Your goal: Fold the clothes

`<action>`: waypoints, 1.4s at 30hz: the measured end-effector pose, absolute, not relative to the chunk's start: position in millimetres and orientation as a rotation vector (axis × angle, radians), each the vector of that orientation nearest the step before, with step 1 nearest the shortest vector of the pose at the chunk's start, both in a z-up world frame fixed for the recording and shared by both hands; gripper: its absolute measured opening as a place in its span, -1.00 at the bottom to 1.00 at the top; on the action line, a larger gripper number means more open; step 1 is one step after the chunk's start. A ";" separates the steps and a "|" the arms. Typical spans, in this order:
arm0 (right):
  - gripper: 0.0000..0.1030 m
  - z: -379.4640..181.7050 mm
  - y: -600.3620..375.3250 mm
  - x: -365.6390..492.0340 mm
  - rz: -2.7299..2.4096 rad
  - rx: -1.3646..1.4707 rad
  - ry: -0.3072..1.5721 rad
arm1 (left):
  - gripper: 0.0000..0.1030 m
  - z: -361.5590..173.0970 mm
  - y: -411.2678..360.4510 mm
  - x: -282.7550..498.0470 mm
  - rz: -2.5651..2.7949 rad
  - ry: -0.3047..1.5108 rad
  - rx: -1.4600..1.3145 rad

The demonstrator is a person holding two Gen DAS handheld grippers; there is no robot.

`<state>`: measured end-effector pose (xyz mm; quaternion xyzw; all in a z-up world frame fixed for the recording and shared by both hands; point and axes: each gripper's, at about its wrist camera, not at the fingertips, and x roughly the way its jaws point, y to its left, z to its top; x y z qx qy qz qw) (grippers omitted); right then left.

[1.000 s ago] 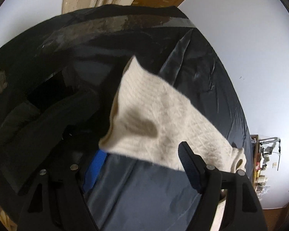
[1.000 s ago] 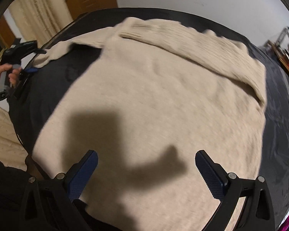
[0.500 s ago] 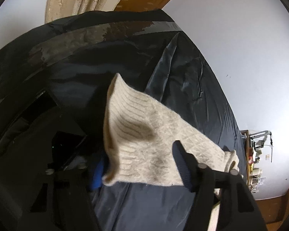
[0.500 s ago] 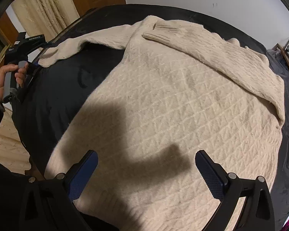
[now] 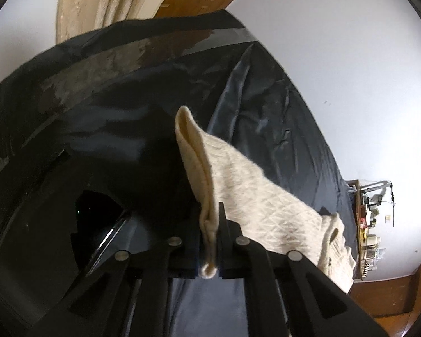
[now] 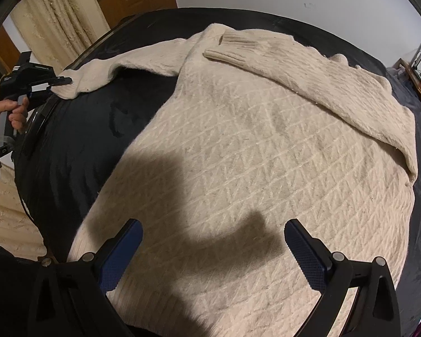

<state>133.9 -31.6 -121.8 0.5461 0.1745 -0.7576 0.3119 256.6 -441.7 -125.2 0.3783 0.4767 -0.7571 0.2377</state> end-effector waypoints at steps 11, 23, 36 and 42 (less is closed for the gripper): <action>0.99 -122.7 -31.9 129.9 -1.995 1.437 0.423 | -0.83 -69.8 -386.5 232.4 -2.316 1.167 1.048; 0.99 -124.2 0.1 103.5 -2.030 1.520 0.112 | -0.83 -74.2 -278.6 135.5 -2.620 1.134 1.360; 0.99 -106.5 -26.8 46.1 -1.882 1.457 -0.326 | -0.78 -109.5 -266.8 131.6 -2.540 1.184 1.508; 0.99 -102.3 -80.2 14.3 -1.685 1.428 -0.536 | -0.78 -103.3 -260.4 132.6 -2.545 1.187 1.521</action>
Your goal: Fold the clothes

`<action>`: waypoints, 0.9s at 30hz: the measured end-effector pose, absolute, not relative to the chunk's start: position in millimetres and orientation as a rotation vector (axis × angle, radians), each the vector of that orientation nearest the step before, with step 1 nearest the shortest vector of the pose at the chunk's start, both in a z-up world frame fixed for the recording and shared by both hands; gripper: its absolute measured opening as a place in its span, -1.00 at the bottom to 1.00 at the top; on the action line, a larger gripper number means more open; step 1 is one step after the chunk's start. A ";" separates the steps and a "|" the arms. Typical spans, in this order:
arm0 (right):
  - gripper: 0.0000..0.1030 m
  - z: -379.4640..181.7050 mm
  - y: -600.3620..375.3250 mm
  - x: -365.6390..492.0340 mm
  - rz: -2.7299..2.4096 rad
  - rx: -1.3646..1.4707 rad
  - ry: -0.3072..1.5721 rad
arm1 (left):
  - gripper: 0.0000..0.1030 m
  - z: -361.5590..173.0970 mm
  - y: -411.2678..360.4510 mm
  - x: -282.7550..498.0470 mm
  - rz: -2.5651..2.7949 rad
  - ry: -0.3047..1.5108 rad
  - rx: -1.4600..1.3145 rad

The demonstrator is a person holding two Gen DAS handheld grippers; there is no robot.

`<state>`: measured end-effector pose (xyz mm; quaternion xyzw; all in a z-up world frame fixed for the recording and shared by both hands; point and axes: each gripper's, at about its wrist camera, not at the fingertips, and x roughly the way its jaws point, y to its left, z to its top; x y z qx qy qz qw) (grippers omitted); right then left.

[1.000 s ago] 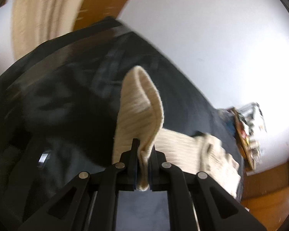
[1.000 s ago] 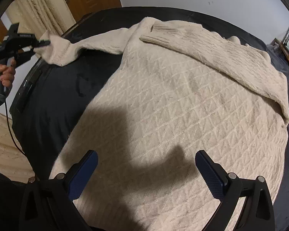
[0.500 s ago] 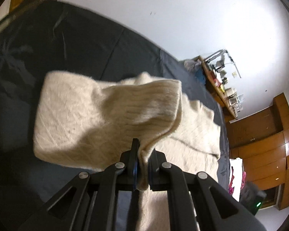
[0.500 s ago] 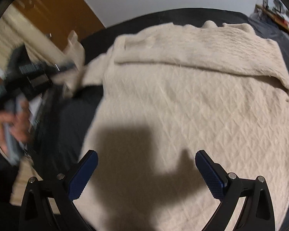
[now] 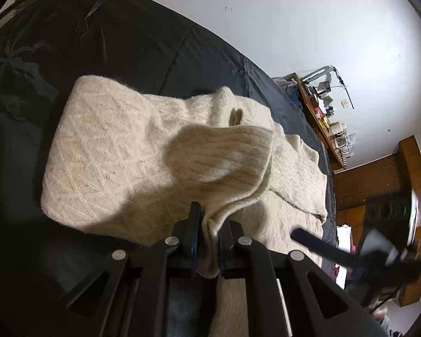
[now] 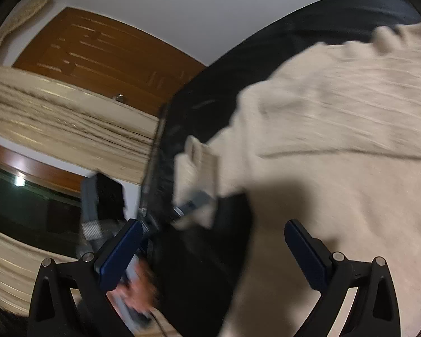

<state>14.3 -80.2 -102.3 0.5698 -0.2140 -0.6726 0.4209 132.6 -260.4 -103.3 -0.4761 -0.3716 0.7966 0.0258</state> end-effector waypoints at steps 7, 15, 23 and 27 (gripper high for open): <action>0.84 -126.3 -140.2 -12.5 -1.590 1.519 -0.598 | -0.75 -103.5 -261.1 132.5 2.451 -1.141 -1.459; -0.39 -164.1 -176.8 -10.7 -1.508 1.630 -0.571 | -0.18 -105.5 -265.8 136.7 2.412 -1.163 -1.460; -0.84 -131.1 -179.4 -18.1 -1.681 1.504 -0.418 | 0.09 -98.0 -282.2 154.9 2.450 -1.188 -1.431; -0.85 -111.6 -169.9 -26.2 -1.725 1.455 -0.403 | 0.09 -101.2 -288.4 159.6 2.481 -1.206 -1.453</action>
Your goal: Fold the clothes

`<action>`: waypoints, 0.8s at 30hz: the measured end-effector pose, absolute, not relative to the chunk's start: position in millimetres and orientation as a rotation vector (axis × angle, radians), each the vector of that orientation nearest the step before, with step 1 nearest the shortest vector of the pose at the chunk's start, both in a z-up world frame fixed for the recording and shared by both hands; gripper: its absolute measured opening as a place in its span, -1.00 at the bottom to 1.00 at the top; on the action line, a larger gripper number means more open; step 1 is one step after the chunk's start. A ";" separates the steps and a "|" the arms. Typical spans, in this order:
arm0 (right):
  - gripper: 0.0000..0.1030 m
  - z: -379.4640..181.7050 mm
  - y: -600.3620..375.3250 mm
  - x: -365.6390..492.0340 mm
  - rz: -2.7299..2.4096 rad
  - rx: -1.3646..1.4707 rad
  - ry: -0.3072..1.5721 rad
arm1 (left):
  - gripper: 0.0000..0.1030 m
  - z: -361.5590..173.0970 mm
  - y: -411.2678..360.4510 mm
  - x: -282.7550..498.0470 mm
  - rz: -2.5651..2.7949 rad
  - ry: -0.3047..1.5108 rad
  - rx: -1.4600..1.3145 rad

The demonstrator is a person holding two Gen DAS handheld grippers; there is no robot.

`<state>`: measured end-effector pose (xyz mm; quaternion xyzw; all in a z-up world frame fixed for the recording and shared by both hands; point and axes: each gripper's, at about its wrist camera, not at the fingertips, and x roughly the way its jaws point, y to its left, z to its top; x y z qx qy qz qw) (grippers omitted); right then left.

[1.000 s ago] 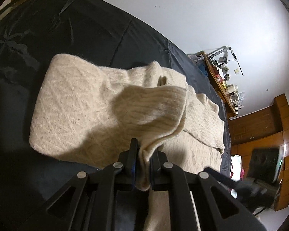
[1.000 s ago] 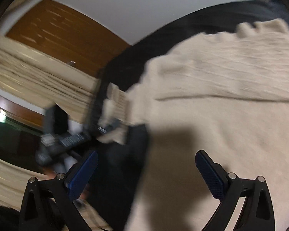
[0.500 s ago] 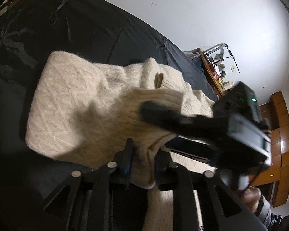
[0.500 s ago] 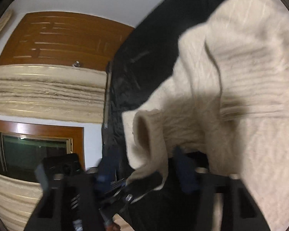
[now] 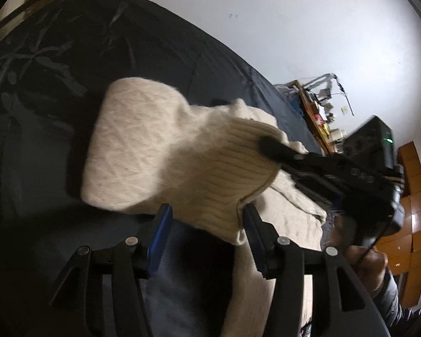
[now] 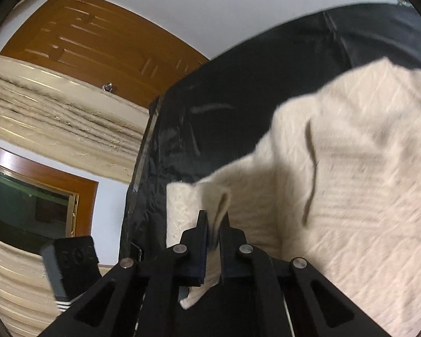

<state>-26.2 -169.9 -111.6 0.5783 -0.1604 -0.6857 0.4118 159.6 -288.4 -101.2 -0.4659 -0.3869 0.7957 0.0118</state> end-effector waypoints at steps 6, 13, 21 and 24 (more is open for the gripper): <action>-0.85 -116.0 -154.5 -37.0 -1.661 1.478 -0.425 | 0.09 -105.9 -286.0 156.4 2.482 -1.206 -1.470; -0.83 -148.4 -166.3 -31.0 -1.587 1.557 -0.428 | 0.09 -115.0 -283.3 154.1 2.463 -1.226 -1.492; -0.83 -163.1 -165.1 -29.1 -1.661 1.576 -0.338 | 0.09 -119.5 -289.8 159.9 2.456 -1.249 -1.506; -0.83 -166.1 -165.5 -29.3 -1.665 1.563 -0.337 | 0.09 -120.7 -291.7 162.9 2.456 -1.254 -1.513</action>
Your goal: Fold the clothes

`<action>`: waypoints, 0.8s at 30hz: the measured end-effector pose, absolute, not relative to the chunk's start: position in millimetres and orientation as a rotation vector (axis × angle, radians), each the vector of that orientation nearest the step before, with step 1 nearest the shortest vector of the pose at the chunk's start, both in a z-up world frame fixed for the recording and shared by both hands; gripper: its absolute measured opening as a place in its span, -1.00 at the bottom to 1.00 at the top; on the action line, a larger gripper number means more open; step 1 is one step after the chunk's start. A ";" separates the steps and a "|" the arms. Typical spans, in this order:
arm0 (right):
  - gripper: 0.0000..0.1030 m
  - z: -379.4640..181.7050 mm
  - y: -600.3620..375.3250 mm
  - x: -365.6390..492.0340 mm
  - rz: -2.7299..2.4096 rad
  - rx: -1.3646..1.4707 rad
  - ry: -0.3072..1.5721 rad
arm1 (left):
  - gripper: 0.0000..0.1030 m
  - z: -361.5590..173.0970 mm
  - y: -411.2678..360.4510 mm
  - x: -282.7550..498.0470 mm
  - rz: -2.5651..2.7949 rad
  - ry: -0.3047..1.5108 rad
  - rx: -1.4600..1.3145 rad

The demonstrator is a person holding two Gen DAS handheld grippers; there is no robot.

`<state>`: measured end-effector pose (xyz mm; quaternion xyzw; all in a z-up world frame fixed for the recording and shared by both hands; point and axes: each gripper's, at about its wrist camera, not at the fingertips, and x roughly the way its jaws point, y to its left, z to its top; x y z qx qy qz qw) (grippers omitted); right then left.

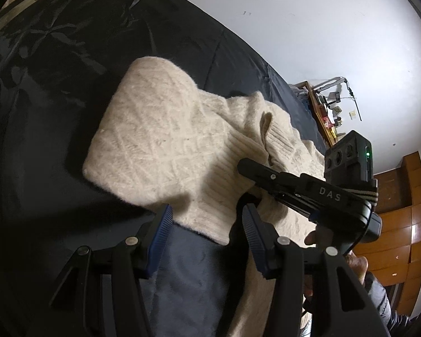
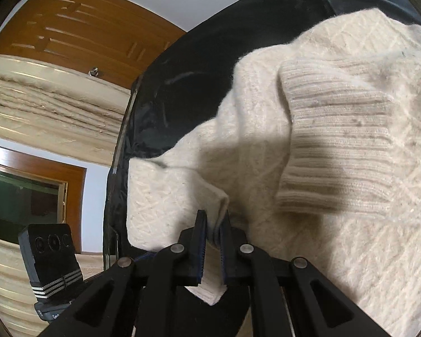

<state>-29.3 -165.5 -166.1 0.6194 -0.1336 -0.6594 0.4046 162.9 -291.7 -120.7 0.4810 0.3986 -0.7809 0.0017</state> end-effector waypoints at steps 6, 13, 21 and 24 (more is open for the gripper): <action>-0.67 -161.0 -174.0 -26.6 -1.694 1.510 -0.278 | 0.09 -123.3 -296.4 167.6 -2.432 1.254 1.519; 0.26 -147.6 -204.1 -12.6 -1.707 1.418 -0.110 | 0.09 -127.1 -304.5 172.1 -2.408 1.266 1.521; 0.70 -150.2 -205.5 -12.5 -1.678 1.413 -0.202 | 0.09 -132.8 -315.0 176.9 -2.378 1.290 1.518; 0.89 -147.3 -214.7 -3.0 -1.712 1.376 -0.144 | 0.09 -134.3 -316.8 177.1 -2.371 1.294 1.523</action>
